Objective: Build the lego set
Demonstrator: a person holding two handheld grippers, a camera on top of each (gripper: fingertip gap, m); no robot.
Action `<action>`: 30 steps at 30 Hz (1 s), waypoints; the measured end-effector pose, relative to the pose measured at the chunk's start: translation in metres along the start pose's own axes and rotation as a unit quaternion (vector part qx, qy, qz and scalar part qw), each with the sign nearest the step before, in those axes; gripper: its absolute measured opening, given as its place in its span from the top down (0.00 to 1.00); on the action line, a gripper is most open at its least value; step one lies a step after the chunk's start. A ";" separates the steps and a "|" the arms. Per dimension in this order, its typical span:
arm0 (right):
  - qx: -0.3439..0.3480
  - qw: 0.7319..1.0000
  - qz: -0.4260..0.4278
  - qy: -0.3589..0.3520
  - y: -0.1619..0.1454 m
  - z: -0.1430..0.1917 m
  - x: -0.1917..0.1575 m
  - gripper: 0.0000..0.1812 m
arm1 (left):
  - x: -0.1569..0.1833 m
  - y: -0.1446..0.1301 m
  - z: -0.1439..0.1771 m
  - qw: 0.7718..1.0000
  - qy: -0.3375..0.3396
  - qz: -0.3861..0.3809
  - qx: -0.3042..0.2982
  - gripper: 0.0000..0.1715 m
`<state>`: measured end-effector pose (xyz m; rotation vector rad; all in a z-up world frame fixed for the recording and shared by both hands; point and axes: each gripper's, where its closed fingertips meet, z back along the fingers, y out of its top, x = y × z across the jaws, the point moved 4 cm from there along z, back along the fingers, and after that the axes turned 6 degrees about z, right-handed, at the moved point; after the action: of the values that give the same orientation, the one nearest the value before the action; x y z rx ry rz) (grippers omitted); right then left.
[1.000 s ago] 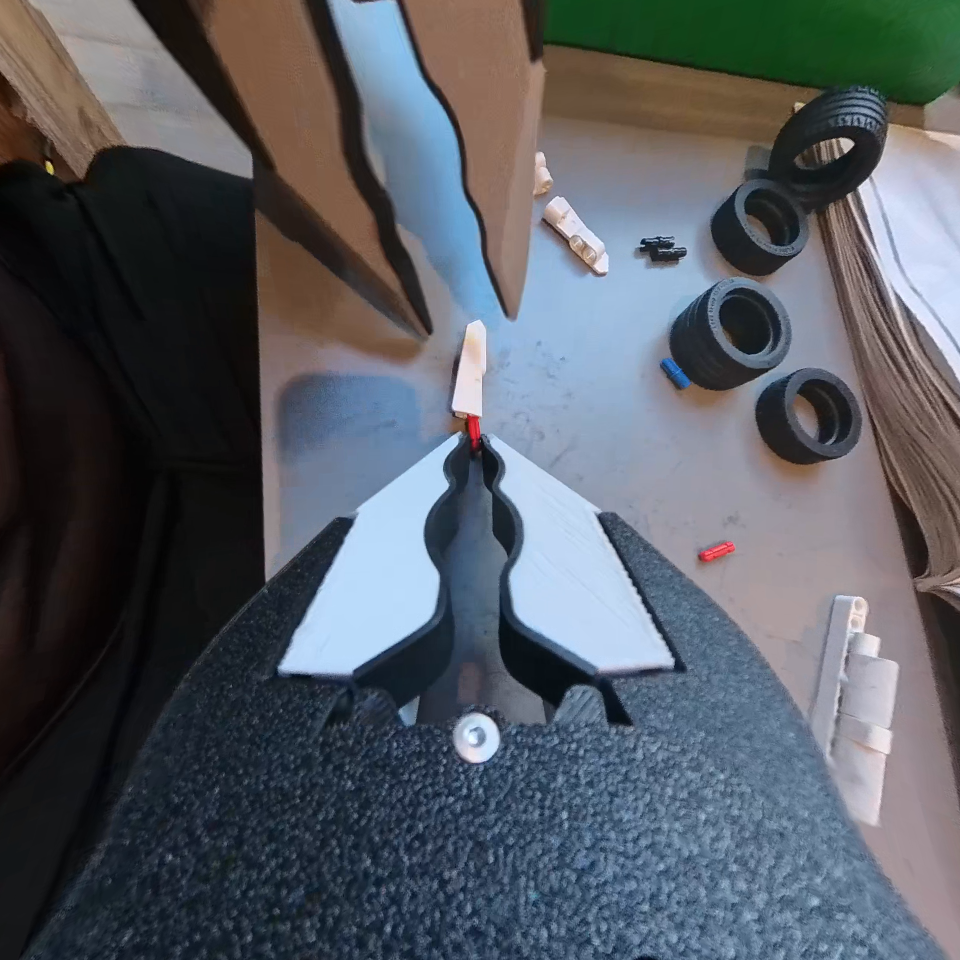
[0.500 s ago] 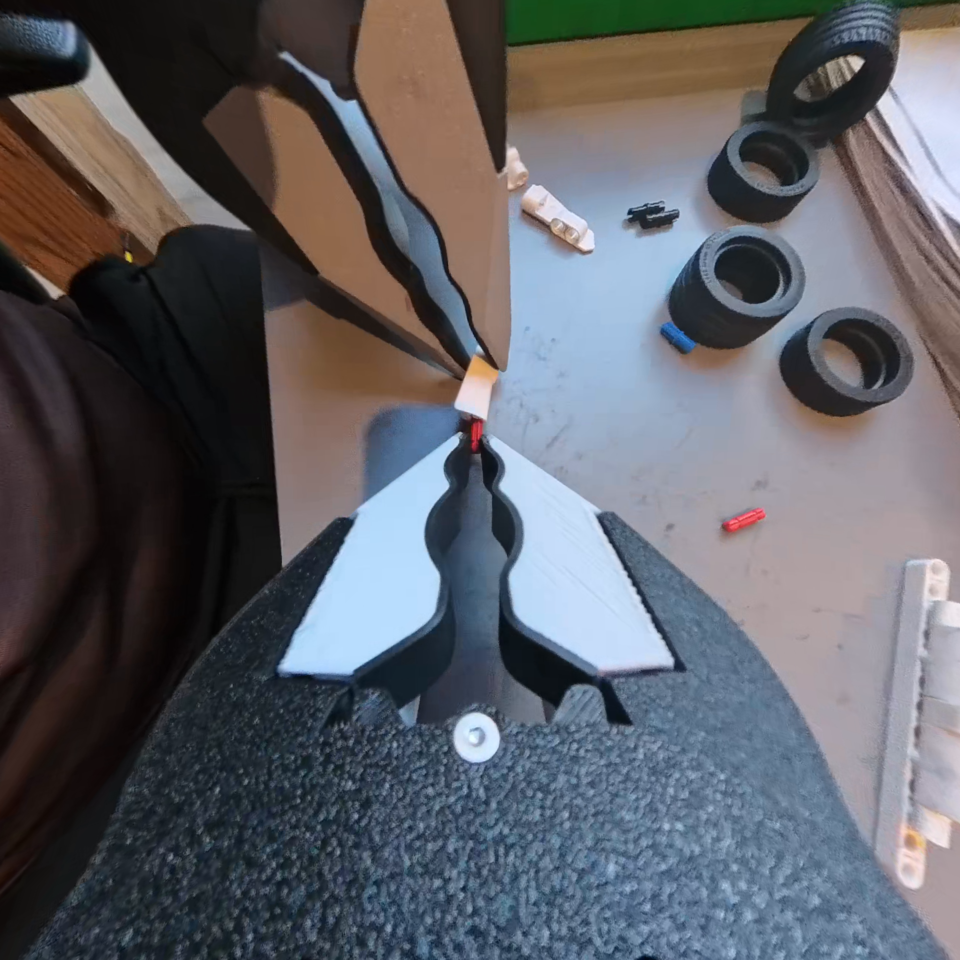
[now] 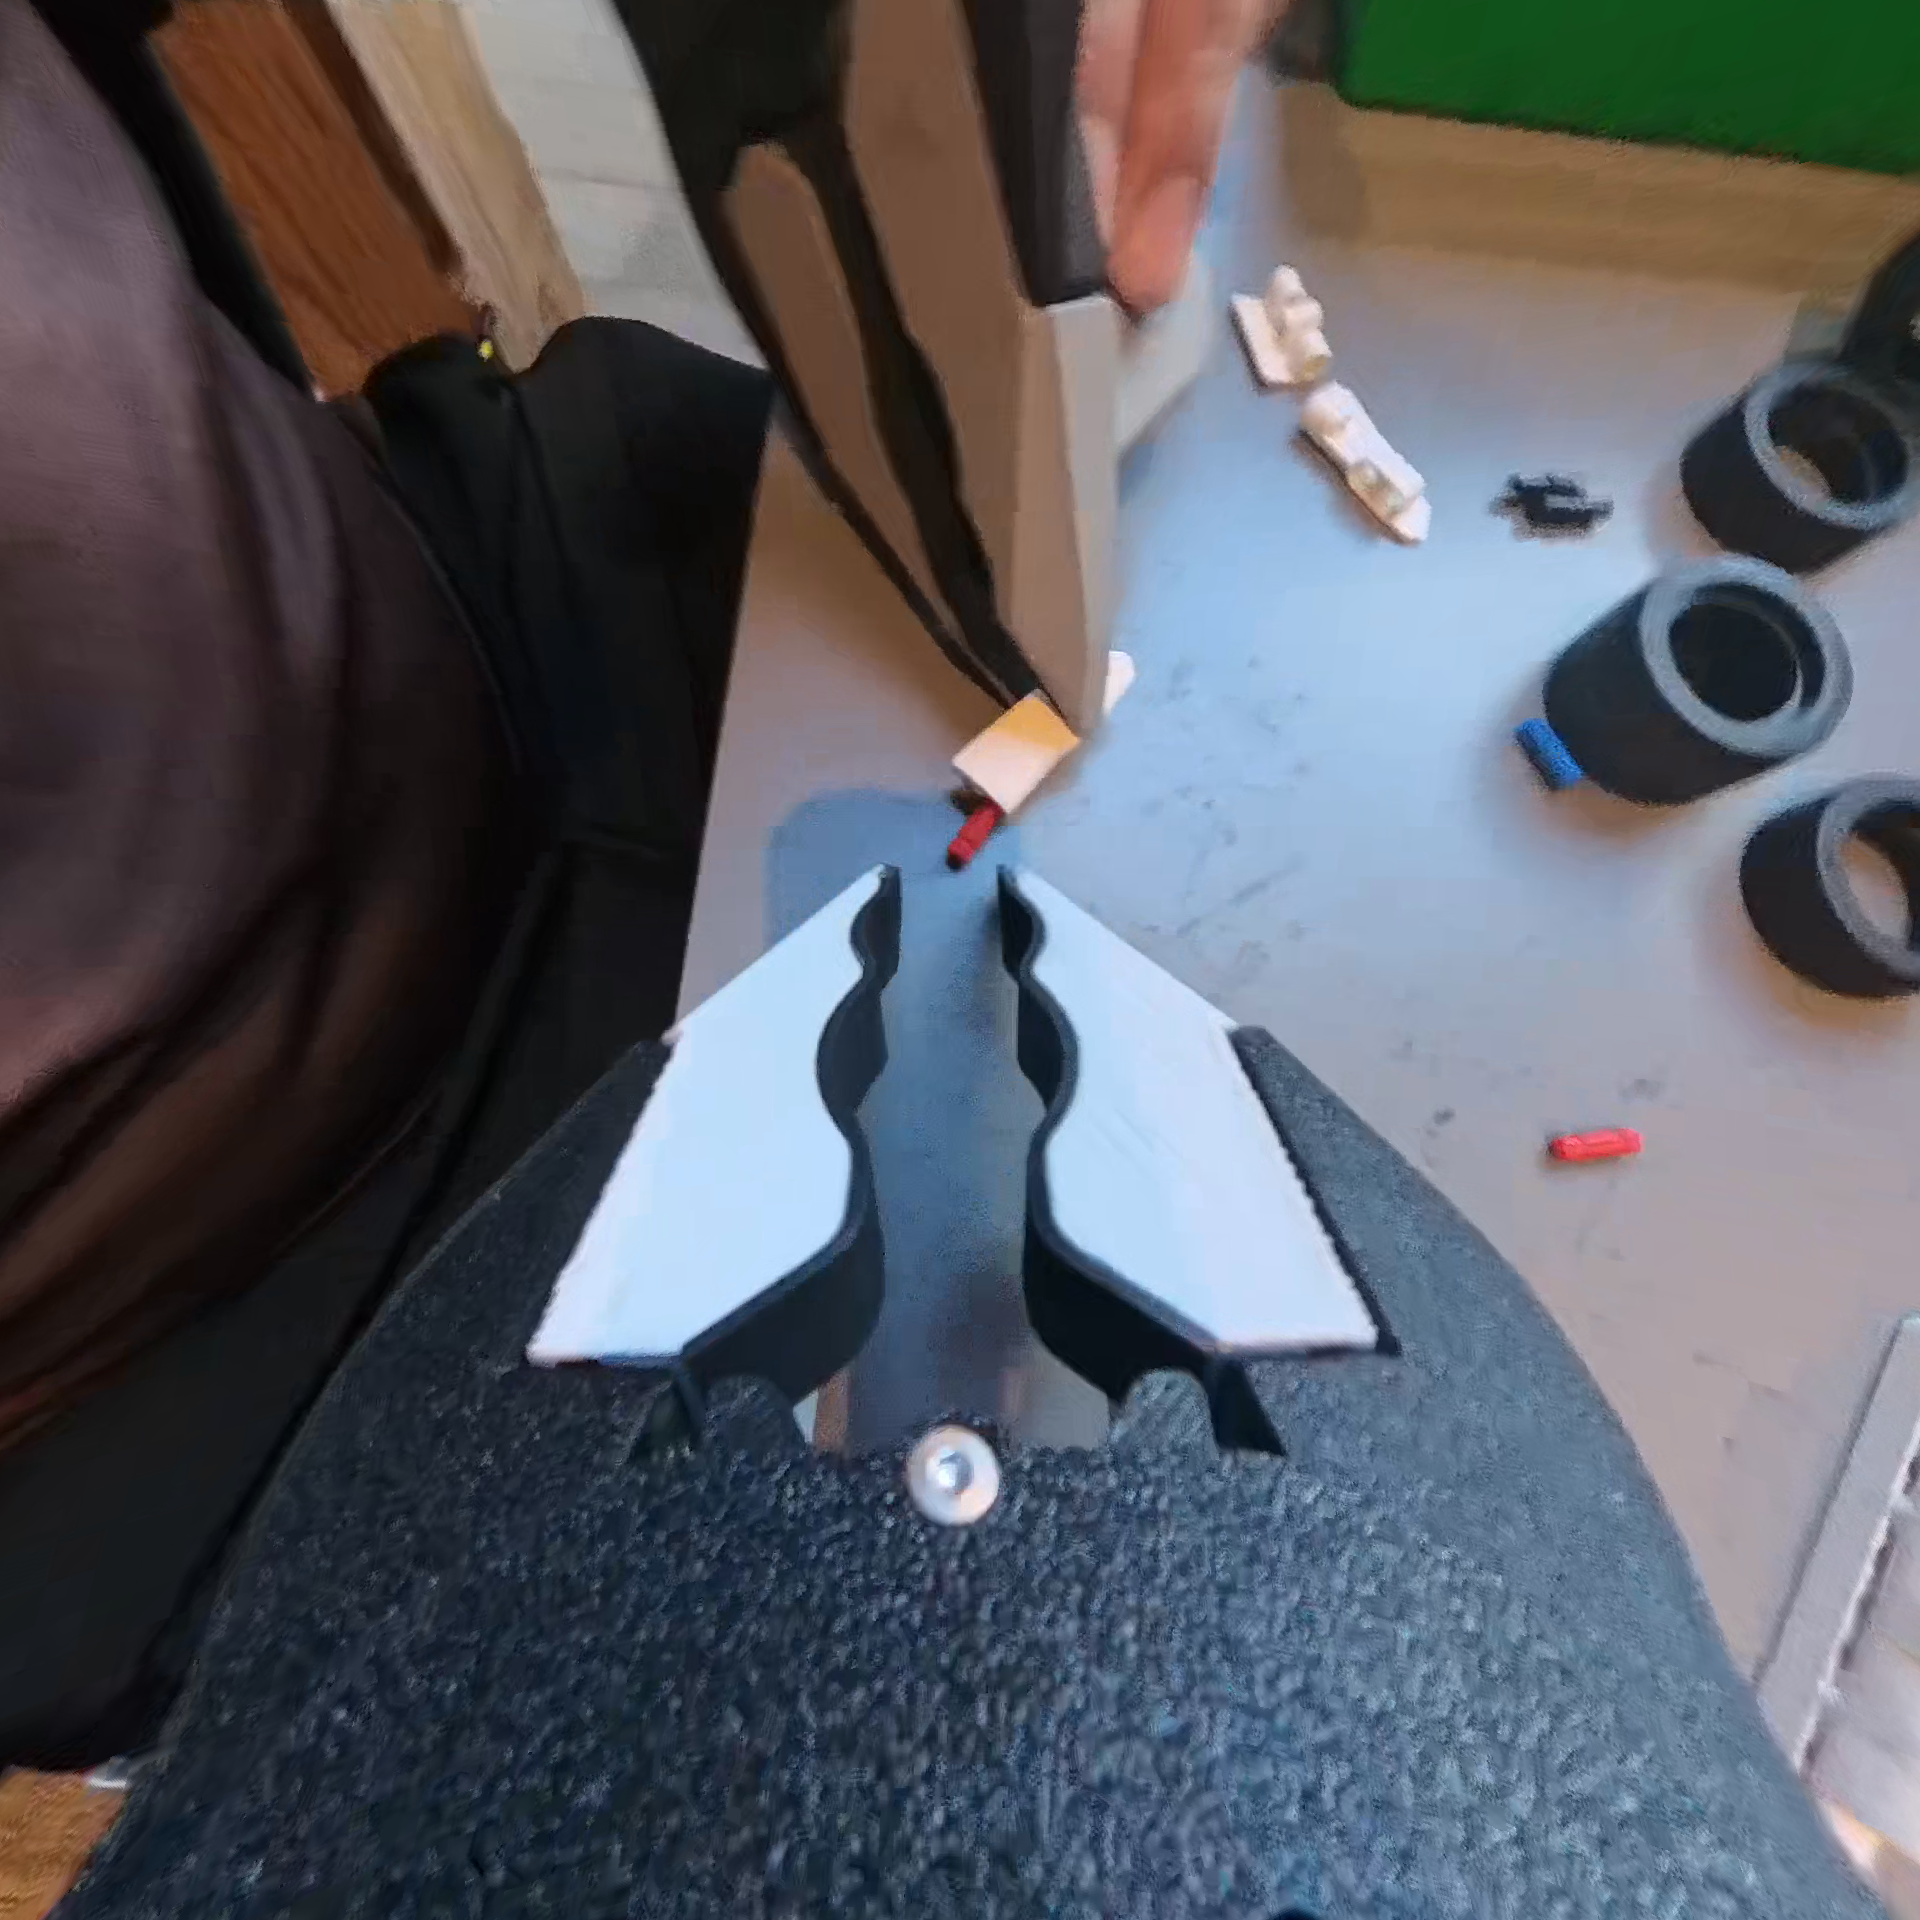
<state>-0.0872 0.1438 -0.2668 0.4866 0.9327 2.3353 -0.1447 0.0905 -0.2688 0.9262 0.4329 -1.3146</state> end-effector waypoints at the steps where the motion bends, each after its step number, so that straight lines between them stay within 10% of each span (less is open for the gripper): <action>1: 0.002 1.000 0.020 0.000 0.001 0.000 -0.002 0.90 | 0.000 0.000 0.000 1.000 0.001 -0.008 0.009 0.97; 30: 0.020 0.994 0.048 0.098 0.003 -0.004 0.007 0.87 | 0.000 0.003 -0.009 0.994 0.037 -0.018 0.102 0.97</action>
<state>-0.0959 0.1442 -0.2671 0.3278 1.0697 2.4907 -0.1399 0.0975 -0.2729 1.1448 0.3773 -1.3789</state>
